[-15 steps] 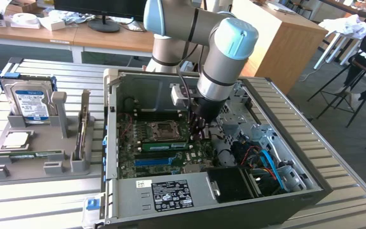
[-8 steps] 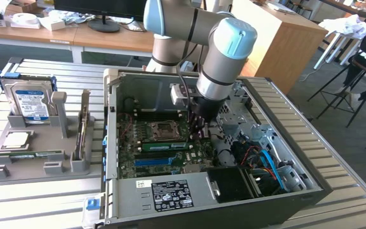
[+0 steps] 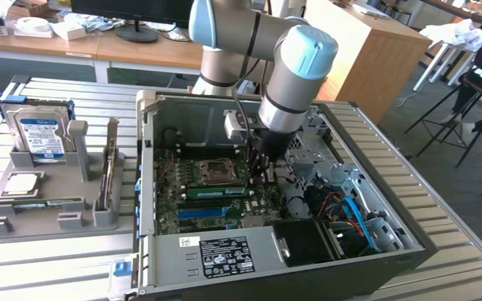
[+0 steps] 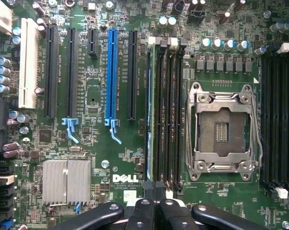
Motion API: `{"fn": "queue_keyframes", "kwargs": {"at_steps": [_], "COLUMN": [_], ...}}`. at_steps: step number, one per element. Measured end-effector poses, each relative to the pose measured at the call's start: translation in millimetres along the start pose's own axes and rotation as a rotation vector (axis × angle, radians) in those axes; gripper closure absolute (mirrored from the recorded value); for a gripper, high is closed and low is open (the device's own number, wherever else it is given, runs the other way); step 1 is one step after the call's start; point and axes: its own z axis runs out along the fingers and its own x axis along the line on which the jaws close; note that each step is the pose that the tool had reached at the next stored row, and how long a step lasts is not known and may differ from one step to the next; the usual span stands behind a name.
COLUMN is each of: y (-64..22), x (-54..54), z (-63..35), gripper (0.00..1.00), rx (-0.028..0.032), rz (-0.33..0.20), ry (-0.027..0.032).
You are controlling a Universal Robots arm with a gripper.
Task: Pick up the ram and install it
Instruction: 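Press down the ram until it locks into place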
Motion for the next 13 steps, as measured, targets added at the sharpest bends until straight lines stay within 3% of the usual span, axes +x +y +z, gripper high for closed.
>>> {"fn": "queue_keyframes", "kwargs": {"at_steps": [13], "y": [0.0], "x": [0.2], "z": [2.9], "gripper": [0.9], "rx": [0.0006], "rz": [0.0], "ry": [0.0]}}
